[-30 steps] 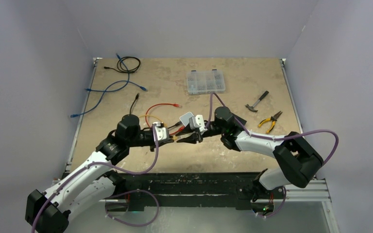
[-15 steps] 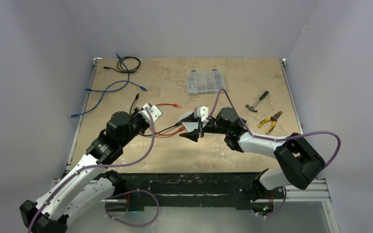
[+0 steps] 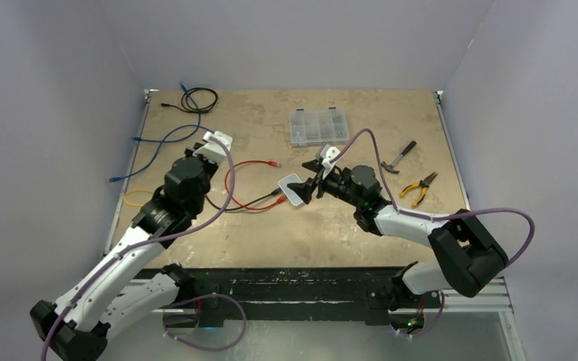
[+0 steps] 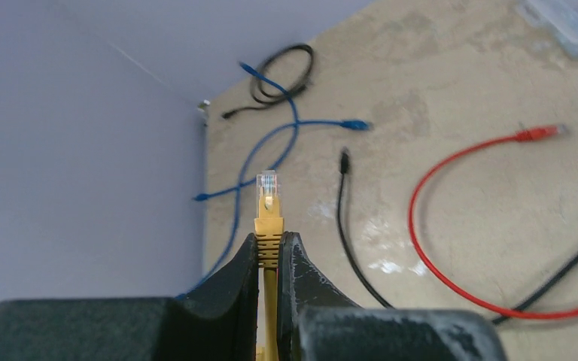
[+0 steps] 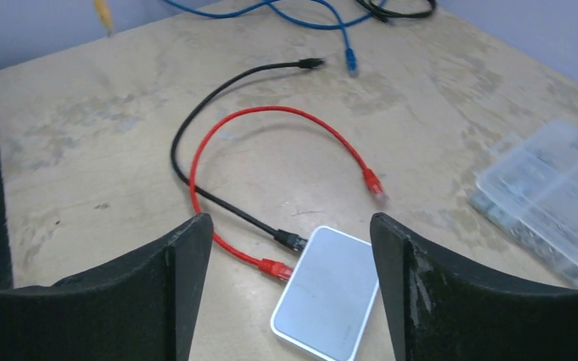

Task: Insert the plug into the switch port
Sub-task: Insert the connector into the switch port.

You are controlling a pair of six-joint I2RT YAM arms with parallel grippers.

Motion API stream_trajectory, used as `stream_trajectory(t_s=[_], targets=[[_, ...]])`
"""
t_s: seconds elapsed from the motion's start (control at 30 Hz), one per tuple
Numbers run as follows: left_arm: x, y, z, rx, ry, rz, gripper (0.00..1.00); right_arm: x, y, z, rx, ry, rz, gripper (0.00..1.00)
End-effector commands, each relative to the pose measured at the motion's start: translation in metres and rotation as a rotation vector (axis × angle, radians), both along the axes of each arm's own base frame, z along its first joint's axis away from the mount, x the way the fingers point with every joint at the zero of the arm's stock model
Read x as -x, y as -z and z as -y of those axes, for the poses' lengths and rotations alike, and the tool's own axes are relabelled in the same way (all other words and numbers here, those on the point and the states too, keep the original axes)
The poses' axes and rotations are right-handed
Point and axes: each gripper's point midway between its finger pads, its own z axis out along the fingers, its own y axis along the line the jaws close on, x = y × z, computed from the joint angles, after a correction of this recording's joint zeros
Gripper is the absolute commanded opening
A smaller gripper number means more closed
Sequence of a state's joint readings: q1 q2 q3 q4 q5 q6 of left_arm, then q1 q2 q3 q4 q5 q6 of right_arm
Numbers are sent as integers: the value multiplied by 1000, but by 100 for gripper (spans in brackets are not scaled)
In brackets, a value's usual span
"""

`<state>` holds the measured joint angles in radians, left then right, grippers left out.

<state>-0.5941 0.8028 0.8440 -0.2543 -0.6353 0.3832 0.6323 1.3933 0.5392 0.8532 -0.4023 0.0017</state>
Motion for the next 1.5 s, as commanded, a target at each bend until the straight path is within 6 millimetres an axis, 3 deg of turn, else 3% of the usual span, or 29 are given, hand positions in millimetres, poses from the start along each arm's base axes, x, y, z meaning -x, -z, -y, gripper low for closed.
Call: stream_trajectory(t_s=[0.0, 0.13, 0.37, 0.7, 1.0, 1.13, 1.47], targets=[[-3, 64, 33, 99, 94, -177, 0, -32, -3, 28, -76, 194, -87, 81], [-2, 101, 72, 228, 212, -293, 0, -46, 10, 42, -91, 259, -171, 84], [1, 146, 123, 446, 334, -405, 0, -59, 29, 58, -130, 276, -301, 84], [21, 181, 173, 502, 534, -442, 0, -65, 63, 55, -114, 207, -447, 82], [45, 202, 216, 430, 695, -434, 0, -65, 78, 52, -86, 180, -510, 80], [49, 206, 227, 473, 731, -397, 0, -65, 87, 49, -73, 167, -545, 79], [44, 233, 221, 482, 675, -389, 0, -66, 100, 44, -54, 132, -566, 77]])
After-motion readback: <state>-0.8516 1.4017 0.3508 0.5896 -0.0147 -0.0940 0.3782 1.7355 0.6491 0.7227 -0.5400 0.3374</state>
